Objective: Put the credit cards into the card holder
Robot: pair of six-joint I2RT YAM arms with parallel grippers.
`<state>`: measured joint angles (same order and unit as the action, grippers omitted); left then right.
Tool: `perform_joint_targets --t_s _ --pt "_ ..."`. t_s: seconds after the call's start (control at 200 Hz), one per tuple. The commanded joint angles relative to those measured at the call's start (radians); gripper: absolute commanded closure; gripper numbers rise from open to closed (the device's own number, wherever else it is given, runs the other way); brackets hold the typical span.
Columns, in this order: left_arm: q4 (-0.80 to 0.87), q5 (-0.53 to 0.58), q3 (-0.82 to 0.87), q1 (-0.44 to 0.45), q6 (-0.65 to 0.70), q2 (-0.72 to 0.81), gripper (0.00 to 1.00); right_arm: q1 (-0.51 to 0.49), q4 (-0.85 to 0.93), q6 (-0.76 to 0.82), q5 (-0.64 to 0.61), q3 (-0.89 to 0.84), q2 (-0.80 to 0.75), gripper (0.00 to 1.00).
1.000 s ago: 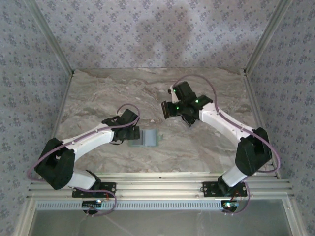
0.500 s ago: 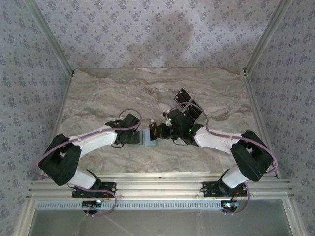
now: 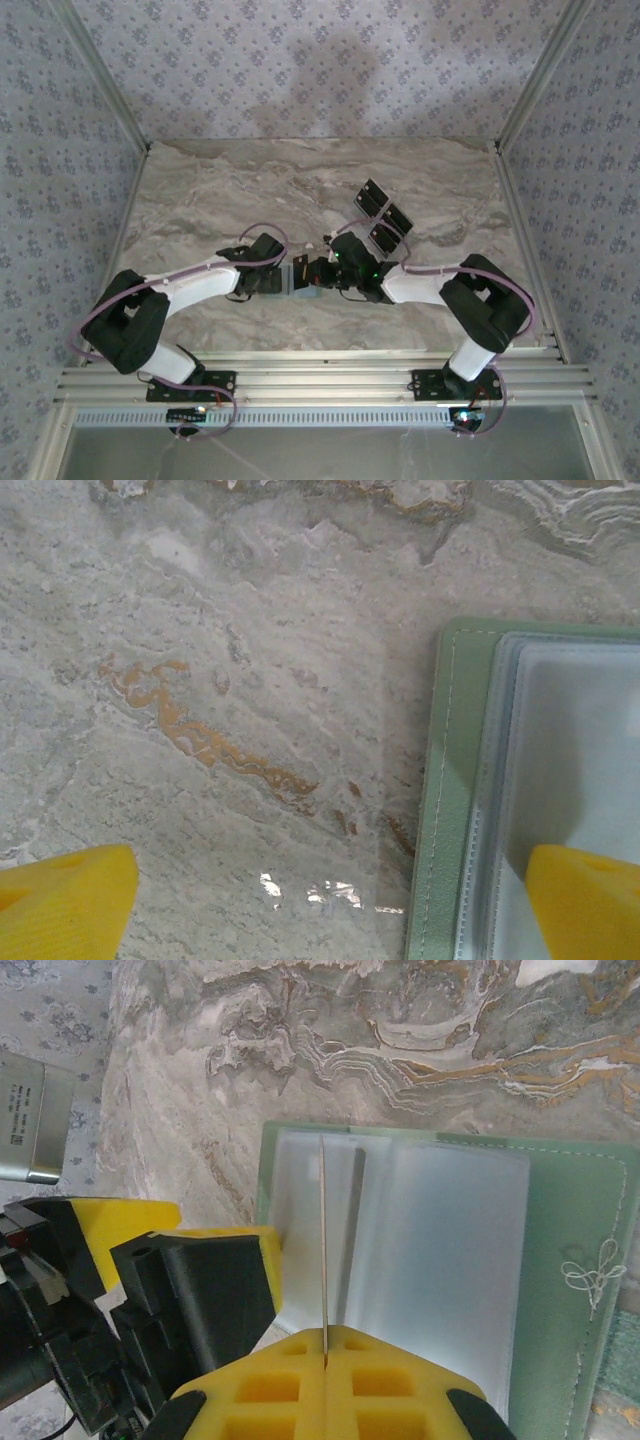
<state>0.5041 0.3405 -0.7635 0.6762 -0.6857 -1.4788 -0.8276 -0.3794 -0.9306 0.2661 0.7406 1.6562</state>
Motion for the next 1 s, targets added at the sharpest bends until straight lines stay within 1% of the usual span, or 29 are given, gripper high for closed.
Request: perform_joint_targets --t_s 0.0,0.36,0.994 --pt "0.047 0.031 0.009 0.005 -0.026 -0.010 0.01 -0.012 -0.072 -0.024 -0.021 -0.018 0.020 1.00" --pt "0.059 0.040 0.023 0.006 -0.051 0.000 0.01 -0.031 -0.138 -0.033 -0.053 -0.043 0.058 1.00" --pt "0.052 0.036 0.041 0.005 -0.051 0.008 0.01 -0.047 -0.252 -0.080 -0.051 -0.052 0.145 1.00"
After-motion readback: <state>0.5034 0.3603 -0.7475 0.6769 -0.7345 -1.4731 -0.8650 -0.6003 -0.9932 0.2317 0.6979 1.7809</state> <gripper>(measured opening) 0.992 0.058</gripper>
